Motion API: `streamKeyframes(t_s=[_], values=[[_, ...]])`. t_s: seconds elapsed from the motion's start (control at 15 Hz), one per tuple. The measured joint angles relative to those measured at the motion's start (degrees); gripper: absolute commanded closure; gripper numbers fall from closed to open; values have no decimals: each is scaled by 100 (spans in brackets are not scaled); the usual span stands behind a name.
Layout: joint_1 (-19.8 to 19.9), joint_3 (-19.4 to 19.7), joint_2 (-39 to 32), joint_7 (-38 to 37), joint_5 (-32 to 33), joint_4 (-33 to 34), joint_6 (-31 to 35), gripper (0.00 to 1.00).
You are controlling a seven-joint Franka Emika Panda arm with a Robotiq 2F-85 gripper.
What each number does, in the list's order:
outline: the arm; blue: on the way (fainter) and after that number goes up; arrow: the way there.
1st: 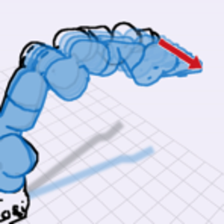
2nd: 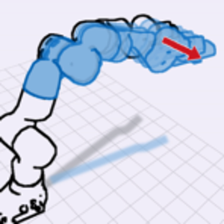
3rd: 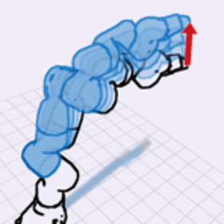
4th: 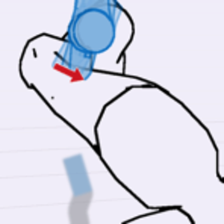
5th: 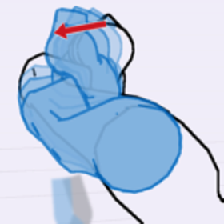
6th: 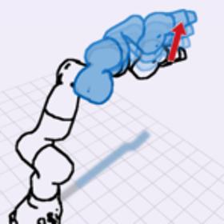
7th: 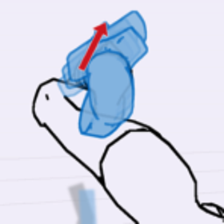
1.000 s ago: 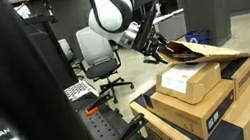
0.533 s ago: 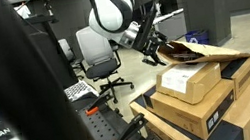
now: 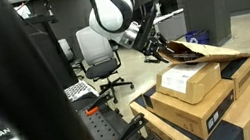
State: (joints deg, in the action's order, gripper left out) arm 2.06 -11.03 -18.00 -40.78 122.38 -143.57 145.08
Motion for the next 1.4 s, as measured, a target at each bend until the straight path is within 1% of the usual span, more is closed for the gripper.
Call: streamKeyframes(t_s=[0.07,0.13,0.2,0.27,0.33,0.67,0.73,0.87,0.93,1.0,1.07,1.13,1.2,1.27,1.4], values=[[0,0,-2,-2,0,2,0,40],[0,0,-3,-2,0,4,0,38],[0,0,-4,-2,0,6,0,40],[1,0,-5,-2,0,7,0,36],[1,0,-5,-3,0,9,0,39],[0,0,-5,-3,0,11,0,39],[0,0,-5,-3,0,10,0,41],[1,0,-5,-3,0,10,0,46],[1,0,-5,-3,-1,10,0,51],[1,0,-5,-3,0,9,0,50],[1,0,-5,-3,0,8,0,52],[1,0,-5,-3,0,7,0,47],[1,0,-5,-4,0,7,0,36],[1,0,-5,-4,0,7,0,37],[1,0,-5,-4,0,7,0,33]])
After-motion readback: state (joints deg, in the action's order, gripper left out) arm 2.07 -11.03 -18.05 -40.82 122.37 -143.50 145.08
